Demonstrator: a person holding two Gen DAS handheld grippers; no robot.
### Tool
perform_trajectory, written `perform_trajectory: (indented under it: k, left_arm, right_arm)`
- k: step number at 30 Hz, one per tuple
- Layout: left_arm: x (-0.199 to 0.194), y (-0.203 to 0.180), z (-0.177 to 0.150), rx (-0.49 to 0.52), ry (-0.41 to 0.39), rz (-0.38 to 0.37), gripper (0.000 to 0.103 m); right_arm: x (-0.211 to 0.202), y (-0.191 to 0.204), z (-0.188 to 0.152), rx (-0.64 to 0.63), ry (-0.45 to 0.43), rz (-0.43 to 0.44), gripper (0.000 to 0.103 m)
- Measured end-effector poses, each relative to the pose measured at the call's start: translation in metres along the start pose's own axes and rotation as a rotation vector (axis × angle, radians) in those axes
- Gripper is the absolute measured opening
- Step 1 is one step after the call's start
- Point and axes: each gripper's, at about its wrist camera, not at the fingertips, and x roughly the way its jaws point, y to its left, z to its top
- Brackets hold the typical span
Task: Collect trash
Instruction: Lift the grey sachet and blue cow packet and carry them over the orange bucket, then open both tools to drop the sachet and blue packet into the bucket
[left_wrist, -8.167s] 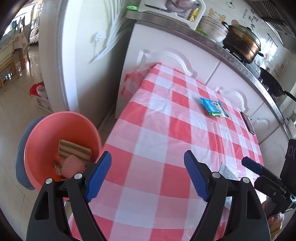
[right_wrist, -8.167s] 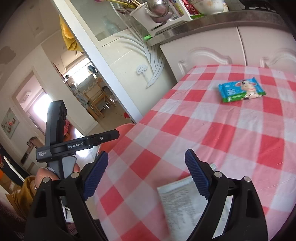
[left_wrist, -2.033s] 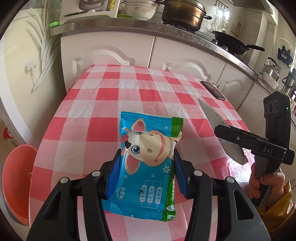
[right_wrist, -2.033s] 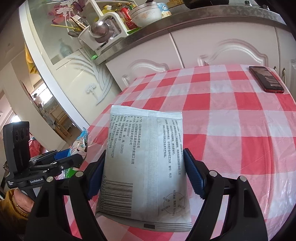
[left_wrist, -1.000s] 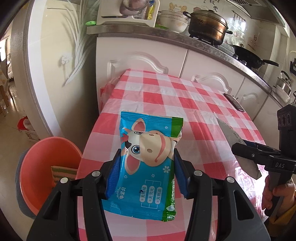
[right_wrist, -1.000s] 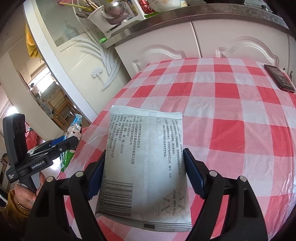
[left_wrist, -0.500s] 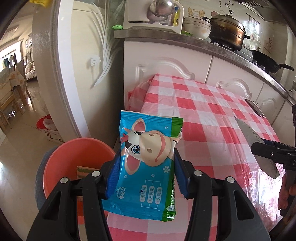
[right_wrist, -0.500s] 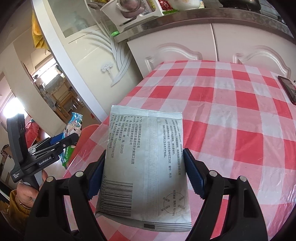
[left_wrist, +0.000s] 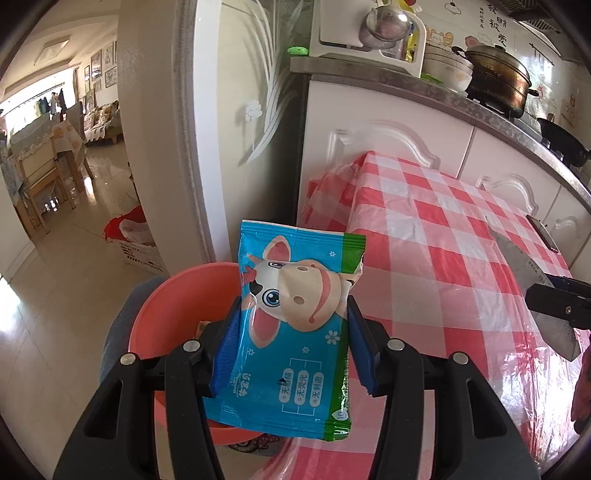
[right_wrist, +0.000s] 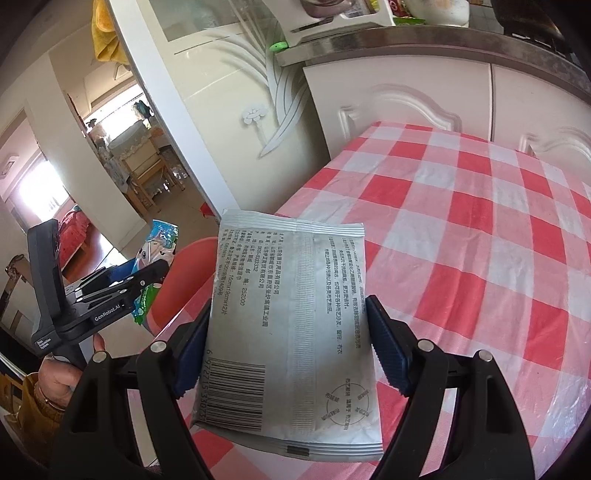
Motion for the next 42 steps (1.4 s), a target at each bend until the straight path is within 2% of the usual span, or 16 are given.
perform_trajectory:
  k: [13, 25, 33, 42]
  left_arm:
    - [0.008, 0.044, -0.005, -0.068, 0.011, 0.081, 0.054]
    - [0.026, 0.072, -0.018, -0.107, 0.052, 0.123, 0.054]
    - [0.042, 0.086, -0.026, -0.129, 0.091, 0.134, 0.054]
    - [0.057, 0.091, -0.036, -0.133, 0.137, 0.144, 0.054]
  right_arm:
    - [0.036, 0.058, 0.031, -0.122, 0.032, 0.084, 0.078]
    - [0.089, 0.112, 0.052, -0.206, 0.1, 0.177, 0.078]
    - [0.125, 0.131, 0.052, -0.249, 0.157, 0.182, 0.078]
    - [0.158, 0.136, 0.051, -0.241, 0.2, 0.179, 0.078]
